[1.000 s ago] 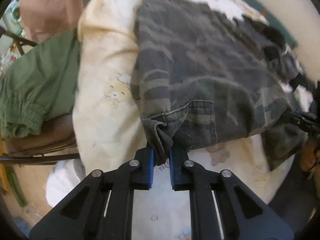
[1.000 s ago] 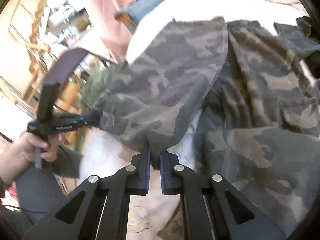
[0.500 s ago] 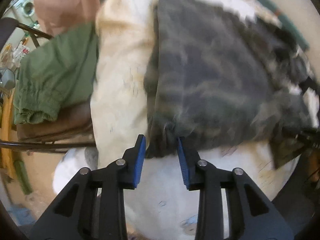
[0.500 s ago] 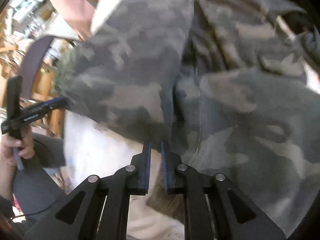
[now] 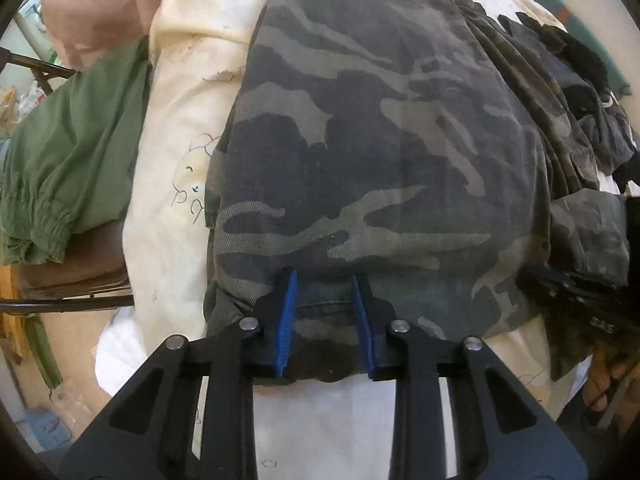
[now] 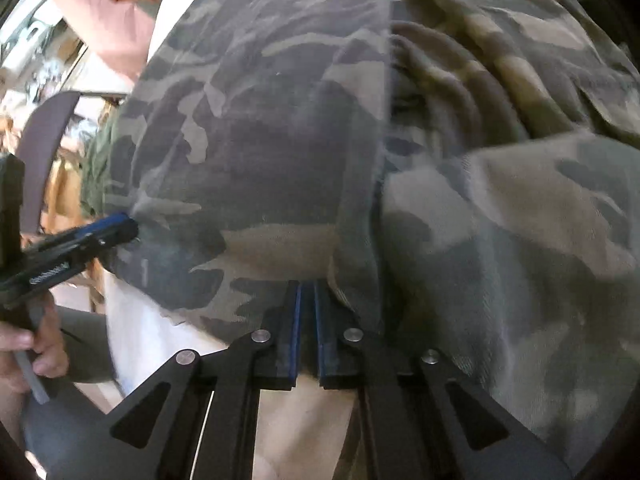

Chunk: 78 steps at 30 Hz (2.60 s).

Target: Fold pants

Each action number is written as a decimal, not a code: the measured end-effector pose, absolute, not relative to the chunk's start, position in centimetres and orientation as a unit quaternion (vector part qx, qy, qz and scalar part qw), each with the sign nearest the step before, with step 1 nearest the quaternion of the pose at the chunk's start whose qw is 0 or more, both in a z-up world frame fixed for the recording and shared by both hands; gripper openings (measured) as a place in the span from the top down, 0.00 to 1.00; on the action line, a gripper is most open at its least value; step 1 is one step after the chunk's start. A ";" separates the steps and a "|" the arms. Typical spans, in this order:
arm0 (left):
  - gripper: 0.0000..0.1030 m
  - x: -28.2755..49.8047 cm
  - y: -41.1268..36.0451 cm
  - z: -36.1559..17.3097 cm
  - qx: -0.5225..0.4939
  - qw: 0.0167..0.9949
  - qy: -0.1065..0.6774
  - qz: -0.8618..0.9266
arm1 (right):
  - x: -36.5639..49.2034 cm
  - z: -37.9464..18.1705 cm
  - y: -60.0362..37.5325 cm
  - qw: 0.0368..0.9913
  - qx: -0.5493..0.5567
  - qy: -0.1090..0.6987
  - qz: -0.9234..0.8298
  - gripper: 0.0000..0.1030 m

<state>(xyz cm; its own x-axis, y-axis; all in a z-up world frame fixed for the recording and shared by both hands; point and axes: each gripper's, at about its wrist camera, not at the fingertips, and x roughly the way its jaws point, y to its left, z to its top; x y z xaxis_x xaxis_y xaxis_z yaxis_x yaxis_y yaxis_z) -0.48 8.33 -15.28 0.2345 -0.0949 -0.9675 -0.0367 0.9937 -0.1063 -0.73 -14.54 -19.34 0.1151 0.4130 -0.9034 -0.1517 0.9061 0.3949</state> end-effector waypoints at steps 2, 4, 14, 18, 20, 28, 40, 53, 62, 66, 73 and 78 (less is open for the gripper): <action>0.65 -0.6 8.2 -14.4 -0.073 0.788 0.611 -0.017 | -1.5 -16.9 -15.6 0.739 0.128 0.627 0.210 0.88; 0.54 -0.8 7.9 -13.0 -0.099 0.797 0.596 -0.028 | -2.7 -13.7 -17.6 0.754 0.147 0.600 0.221 0.88; 0.37 -2.5 -1.0 -9.2 -0.134 0.818 0.546 -0.123 | -9.0 -5.4 -35.3 0.822 0.202 0.528 0.066 0.48; 0.37 -3.4 -4.4 -10.4 -0.158 0.793 0.567 -0.155 | -10.4 -8.0 -39.1 0.783 0.263 0.563 0.006 0.51; 0.38 -3.6 -5.9 -11.1 -0.165 0.781 0.579 -0.163 | -11.0 -9.5 -39.7 0.767 0.278 0.578 -0.010 0.51; 0.39 -5.0 -9.9 -13.0 -0.184 0.752 0.608 -0.177 | -11.8 -10.8 -39.3 0.761 0.321 0.564 0.025 0.81; 0.93 -5.6 -15.1 -12.3 -0.176 0.741 0.600 -0.244 | -12.6 -5.4 -39.2 0.814 0.321 0.477 0.079 0.93; 0.93 5.4 -9.0 1.7 -0.236 0.813 0.475 -0.241 | 1.9 4.9 -37.3 0.868 0.253 0.410 0.122 0.93; 0.93 22.1 -6.3 0.9 -0.236 0.830 0.474 -0.173 | 21.8 2.3 -34.1 0.859 0.194 0.461 0.108 0.93; 0.93 29.0 -5.1 -3.4 -0.235 0.825 0.495 -0.138 | 29.6 -1.9 -32.7 0.845 0.177 0.493 0.111 0.93; 0.90 36.7 -3.5 -12.9 -0.201 0.803 0.557 -0.065 | 38.9 -12.9 -30.5 0.791 0.168 0.584 0.071 0.87; 0.82 37.0 -2.5 -13.4 -0.207 0.804 0.549 -0.096 | 39.2 -13.4 -31.0 0.796 0.167 0.575 0.081 0.84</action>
